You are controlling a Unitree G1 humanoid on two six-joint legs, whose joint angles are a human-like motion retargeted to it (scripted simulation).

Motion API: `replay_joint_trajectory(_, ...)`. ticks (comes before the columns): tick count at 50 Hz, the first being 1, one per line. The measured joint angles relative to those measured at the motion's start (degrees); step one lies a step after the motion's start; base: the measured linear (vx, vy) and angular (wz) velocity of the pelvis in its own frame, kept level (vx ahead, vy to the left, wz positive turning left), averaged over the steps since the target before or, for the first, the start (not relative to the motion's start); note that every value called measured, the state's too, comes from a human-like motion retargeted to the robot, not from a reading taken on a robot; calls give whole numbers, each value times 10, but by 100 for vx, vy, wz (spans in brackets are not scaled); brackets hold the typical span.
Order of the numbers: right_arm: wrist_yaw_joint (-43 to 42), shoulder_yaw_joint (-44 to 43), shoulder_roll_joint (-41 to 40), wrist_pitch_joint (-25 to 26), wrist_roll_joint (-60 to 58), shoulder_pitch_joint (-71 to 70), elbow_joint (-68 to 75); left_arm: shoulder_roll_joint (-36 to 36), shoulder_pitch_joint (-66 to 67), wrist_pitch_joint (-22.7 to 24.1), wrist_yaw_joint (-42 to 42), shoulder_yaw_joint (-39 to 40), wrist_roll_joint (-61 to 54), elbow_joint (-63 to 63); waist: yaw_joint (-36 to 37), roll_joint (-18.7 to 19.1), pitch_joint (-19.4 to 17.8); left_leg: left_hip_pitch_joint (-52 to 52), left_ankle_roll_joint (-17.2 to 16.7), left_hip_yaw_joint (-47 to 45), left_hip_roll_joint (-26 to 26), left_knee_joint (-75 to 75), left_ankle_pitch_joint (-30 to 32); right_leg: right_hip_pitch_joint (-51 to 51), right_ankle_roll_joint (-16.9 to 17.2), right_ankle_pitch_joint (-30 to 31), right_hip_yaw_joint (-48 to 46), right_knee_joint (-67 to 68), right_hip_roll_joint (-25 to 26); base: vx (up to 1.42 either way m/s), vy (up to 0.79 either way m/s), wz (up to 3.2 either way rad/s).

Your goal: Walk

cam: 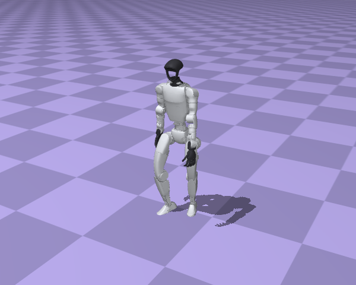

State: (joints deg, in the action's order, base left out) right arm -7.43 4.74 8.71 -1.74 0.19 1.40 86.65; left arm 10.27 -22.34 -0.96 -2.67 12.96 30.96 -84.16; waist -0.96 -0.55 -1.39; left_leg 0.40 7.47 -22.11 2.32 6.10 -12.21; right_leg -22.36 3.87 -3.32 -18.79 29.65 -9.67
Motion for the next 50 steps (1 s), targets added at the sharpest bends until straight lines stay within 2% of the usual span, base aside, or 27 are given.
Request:
replay_joint_trajectory(3,16,-7,8,1,-8,27,5,-3,-27,11,-7,-1,-18,18,-31,2,-4,35,-9,19,8,-13,-14,-39,-25,-7,27,-106,9,69,-2,71)
replay_joint_trajectory(7,59,-26,10,6,-4,52,5,-4,-46,21,-20,-5,-27,41,-61,17,1,64,-27,39,-6,-17,-33,-83,-56,-31,24,-182,21,67,-12,61)
replay_joint_trajectory(11,79,-45,3,11,16,67,5,-6,-41,27,-28,-12,-22,49,-75,20,20,84,-49,45,-17,-10,-37,-97,-72,-19,2,-160,11,67,-17,43)
replay_joint_trajectory(13,90,-46,-2,12,27,72,8,-7,-25,26,-29,-11,-13,46,-80,13,30,100,-62,46,-17,-4,-22,-91,-76,7,-26,-133,-1,98,-31,29)
replay_joint_trajectory(15,98,-42,-6,15,32,71,18,-11,2,21,-27,-5,3,40,-85,2,36,123,-76,47,-19,7,16,-91,-65,34,12,-99,0,93,-30,33)
replay_joint_trajectory(18,91,-35,-15,21,29,61,25,-25,56,16,-14,14,25,27,-83,-10,47,140,-82,-1,-32,50,122,-54,-74,19,42,-92,8,89,-27,7)
replay_joint_trajectory(21,76,-18,-23,3,39,47,18,-32,114,10,-3,31,38,5,-77,-44,46,150,-57,-84,-45,144,219,12,-84,-10,28,-113,-15,90,-28,-7)
replay_joint_trajectory(23,67,-7,-28,-4,47,31,13,-36,147,4,5,46,48,-9,-60,-75,36,147,-36,-134,-54,231,248,55,-83,-29,43,-122,-32,97,-29,-25)
replay_joint_trajectory(25,56,2,-31,-7,52,10,11,-43,174,-3,18,65,60,-27,-40,-101,23,131,-4,-169,-71,317,202,97,-79,-45,56,-131,-47,77,-15,-24)
replay_joint_trajectory(26,53,8,-30,-5,54,-4,11,-45,185,-7,23,75,63,-36,-31,-107,17,119,1,-188,-82,341,181,116,-79,-50,49,-139,-50,73,-8,-18)
replay_joint_trajectory(28,48,21,-28,3,55,-36,12,-47,207,-15,30,95,67,-53,-14,-108,6,76,-2,-197,-97,377,153,153,-79,-56,35,-159,-44,60,-6,-16)
replay_joint_trajectory(30,42,31,-28,14,52,-74,16,-46,229,-19,33,113,68,-65,-3,-93,-2,6,-12,-170,-110,402,119,187,-81,-56,26,-189,-15,47,-5,-11)
replay_joint_trajectory(33,35,31,-32,26,46,-121,19,-43,267,-22,46,123,63,-78,12,-64,0,-94,-30,-126,-107,357,84,228,-84,-57,3,-233,31,54,-5,-3)
replay_joint_trajectory(38,47,20,-51,28,66,-171,-2,-30,317,-30,53,108,86,-99,53,-33,-3,-192,-42,-84,-78,173,61,283,-76,-70,11,-268,87,55,-1,-42)
replay_joint_trajectory(43,57,8,-76,13,91,-210,-14,-19,336,-42,55,115,145,-115,94,-30,-4,-265,-69,-51,-63,70,66,330,-46,-87,19,-280,97,62,3,-59)
replay_joint_trajectory(47,56,11,-89,10,97,-226,-13,-12,327,-58,46,127,144,-125,95,-29,6,-297,-43,-51,-71,110,54,355,-5,-81,18,-276,98,69,11,-11)
replay_joint_trajectory(50,60,14,-89,11,100,-212,-7,-11,320,-58,37,123,136,-119,109,-29,17,-280,-28,-57,-78,141,73,375,33,-46,26,-261,90,80,16,-43)
